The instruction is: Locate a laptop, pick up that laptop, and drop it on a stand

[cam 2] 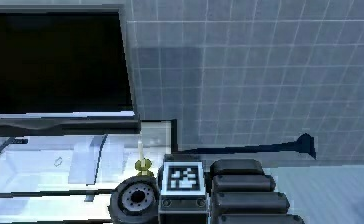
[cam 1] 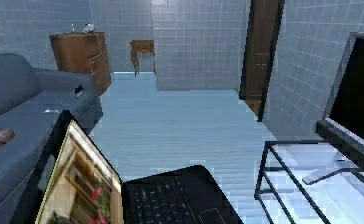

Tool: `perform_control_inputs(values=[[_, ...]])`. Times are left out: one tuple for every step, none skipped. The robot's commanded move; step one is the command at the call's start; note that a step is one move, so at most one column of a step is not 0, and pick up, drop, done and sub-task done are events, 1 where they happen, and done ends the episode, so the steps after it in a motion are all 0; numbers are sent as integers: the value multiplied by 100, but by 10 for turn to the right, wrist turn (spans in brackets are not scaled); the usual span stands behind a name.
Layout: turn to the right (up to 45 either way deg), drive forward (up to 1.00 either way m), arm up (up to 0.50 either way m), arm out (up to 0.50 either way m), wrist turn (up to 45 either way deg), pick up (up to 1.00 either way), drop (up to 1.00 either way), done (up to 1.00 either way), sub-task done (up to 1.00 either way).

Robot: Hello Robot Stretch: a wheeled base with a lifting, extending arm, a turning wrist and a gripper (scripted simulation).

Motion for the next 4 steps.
perform_control_inputs(values=[[30,0,0,0,0,0,0,0,0],[0,60,0,0,0,0,0,0,0],[450,0,0,0,0,0,0,0,0],[450,0,0,0,0,0,0,0,0]])
